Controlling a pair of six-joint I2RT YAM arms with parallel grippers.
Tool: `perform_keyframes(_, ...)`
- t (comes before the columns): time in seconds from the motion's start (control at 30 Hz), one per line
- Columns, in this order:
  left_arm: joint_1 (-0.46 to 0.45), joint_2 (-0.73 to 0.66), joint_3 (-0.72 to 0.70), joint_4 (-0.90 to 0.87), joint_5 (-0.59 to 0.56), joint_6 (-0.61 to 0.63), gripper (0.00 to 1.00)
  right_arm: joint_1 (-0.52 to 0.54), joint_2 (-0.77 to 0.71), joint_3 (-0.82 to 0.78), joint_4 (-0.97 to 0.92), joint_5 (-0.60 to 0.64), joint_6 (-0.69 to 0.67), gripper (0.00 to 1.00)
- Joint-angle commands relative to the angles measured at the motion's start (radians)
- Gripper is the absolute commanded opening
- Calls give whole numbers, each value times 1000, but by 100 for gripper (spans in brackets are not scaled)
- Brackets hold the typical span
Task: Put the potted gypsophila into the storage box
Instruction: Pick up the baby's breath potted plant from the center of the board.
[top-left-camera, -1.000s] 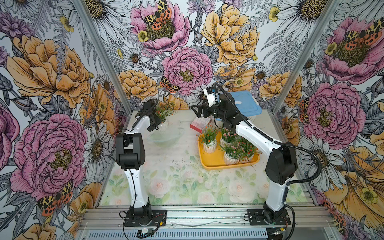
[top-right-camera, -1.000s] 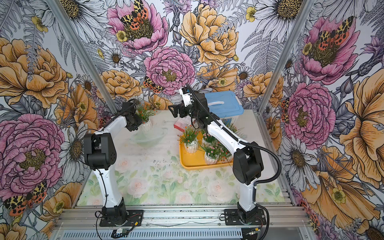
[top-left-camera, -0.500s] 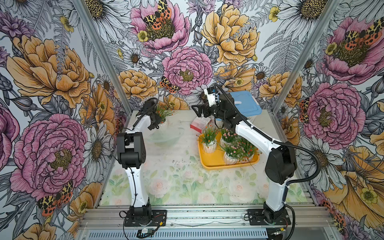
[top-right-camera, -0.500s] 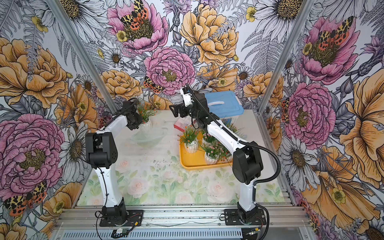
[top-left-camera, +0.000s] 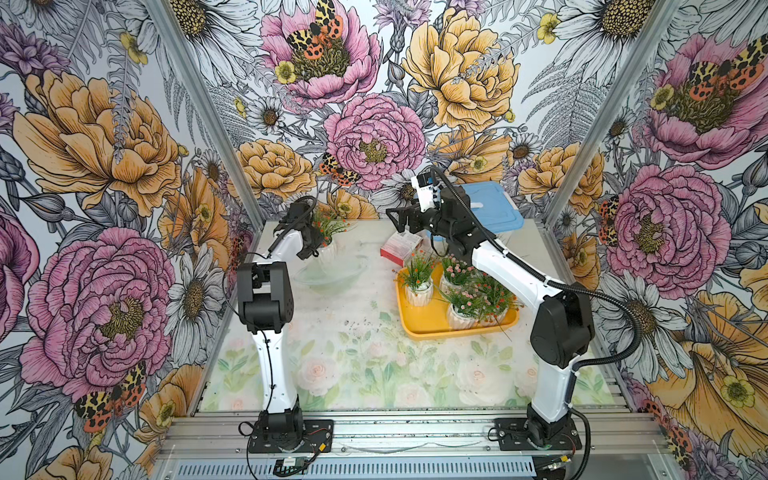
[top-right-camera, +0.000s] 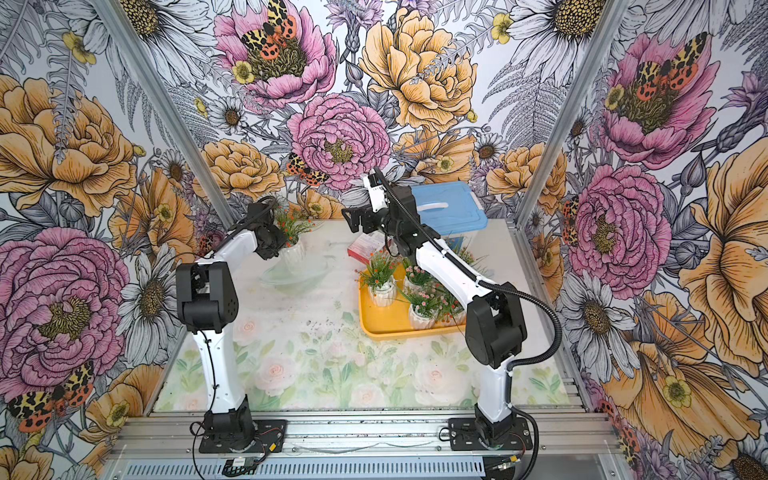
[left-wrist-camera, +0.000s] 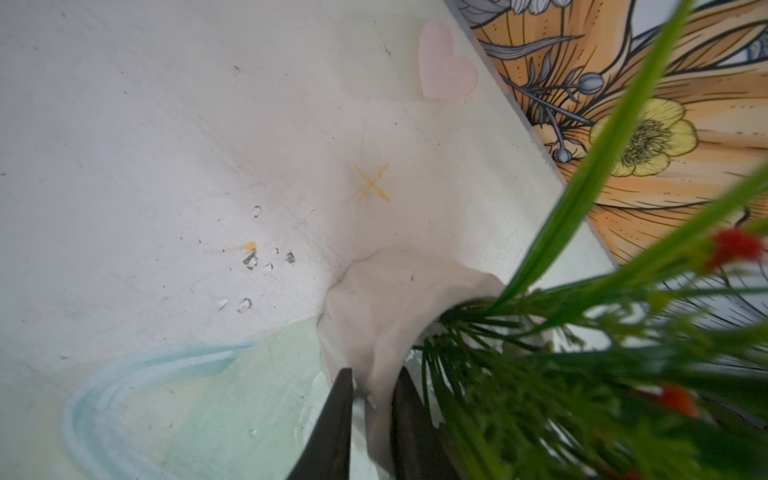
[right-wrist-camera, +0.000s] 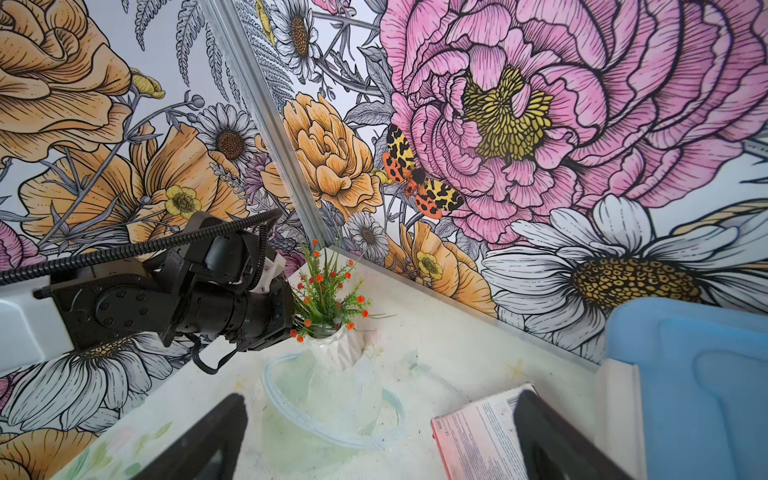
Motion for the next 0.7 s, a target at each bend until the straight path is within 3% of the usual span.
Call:
perform_keyframes(0.0,-18,25,-4,-9,29,3,13,-4,18,17,7,16,-12,99)
perform_keyframes(0.17,-25,17,3,-9,34,27,0,-4,17,18,8,17,-11,100)
perform_keyframes(0.43,-61,-32,13,-9,31,65,0,-3,-31,-38,15,26,-15,100)
perform_keyframes(0.67,-106,-149,-21,-9,10,95,0,-2,-182,-209,29,97,-26,100)
